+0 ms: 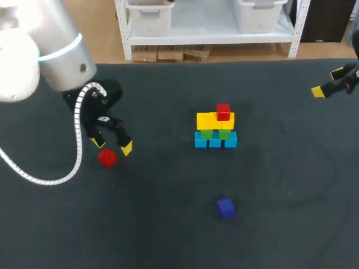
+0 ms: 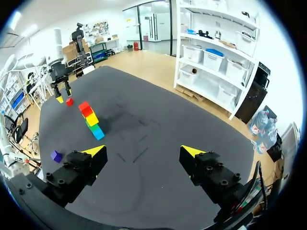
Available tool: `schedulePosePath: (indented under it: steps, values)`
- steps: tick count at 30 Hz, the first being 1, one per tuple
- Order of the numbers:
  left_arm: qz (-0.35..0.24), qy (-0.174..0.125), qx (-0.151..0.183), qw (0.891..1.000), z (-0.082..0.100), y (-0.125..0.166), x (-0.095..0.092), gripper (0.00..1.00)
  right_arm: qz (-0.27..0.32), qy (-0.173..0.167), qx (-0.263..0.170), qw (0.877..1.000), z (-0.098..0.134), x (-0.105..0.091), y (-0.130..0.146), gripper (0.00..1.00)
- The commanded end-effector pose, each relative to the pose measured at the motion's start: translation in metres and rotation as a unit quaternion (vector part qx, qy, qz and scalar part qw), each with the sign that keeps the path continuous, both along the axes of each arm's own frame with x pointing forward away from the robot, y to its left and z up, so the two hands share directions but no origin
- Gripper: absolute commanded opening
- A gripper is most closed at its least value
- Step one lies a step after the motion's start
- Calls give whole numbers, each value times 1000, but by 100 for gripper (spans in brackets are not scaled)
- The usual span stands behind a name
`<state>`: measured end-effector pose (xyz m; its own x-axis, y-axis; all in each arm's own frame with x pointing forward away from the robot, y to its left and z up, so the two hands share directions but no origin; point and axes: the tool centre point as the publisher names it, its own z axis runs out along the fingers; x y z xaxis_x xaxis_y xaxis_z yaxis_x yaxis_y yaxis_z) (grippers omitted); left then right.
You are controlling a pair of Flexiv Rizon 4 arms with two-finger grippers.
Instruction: Place the blue cubes, place green cubes on the blue cubes, place the yellow cubes on the green cubes, then place the red cubes on the yellow cubes, and place purple cube on the red cubes.
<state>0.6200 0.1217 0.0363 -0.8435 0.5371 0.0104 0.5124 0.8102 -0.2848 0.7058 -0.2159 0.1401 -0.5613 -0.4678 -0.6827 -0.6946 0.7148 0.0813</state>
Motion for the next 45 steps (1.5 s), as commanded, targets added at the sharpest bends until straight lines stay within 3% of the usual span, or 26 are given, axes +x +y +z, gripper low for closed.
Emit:
schedulePosePath:
  steps: [1, 8, 11, 18, 29, 31, 35, 37, 42, 43, 45]
  values:
    - [-10, 59, 59, 996, 1, -4, 5, 100, 2, 0, 2, 1000, -1, 1, -1, 100]
    - [33, 44, 104, 993, 1, -2, -5, 100, 2, 0, 2, 1000, -1, 1, -1, 100]
    - [43, 32, 93, 994, -5, -2, -9, 100, 2, 0, 2, 1000, -1, 1, -1, 100]
    - [77, 29, 106, 991, -23, 9, -16, 98, 2, 0, 2, 1000, -1, 1, -1, 100]
    - [100, 4, 115, 988, -22, 25, -21, 100, 2, 0, 2, 1000, -1, 1, -1, 100]
    - [100, 4, 115, 988, -24, 27, -21, 69, 2, 0, 2, 1000, -1, 1, -1, 100]
    - [98, 7, 112, 989, -30, 28, -19, 67, 2, 0, 2, 1000, -1, 1, -1, 100]
    - [98, 7, 117, 988, -32, 29, -18, 49, 2, 0, 2, 1000, -1, 1, -1, 100]
    - [100, 3, 122, 987, -34, 31, -16, 44, 2, 0, 2, 1000, -1, 1, -1, 100]
    - [102, 1, 124, 987, -34, 31, -16, 38, 2, 0, 2, 1000, -1, 1, -1, 100]
    - [104, -1, 129, 986, -34, 31, -16, 13, 2, 0, 2, 1000, -1, 1, -1, 100]
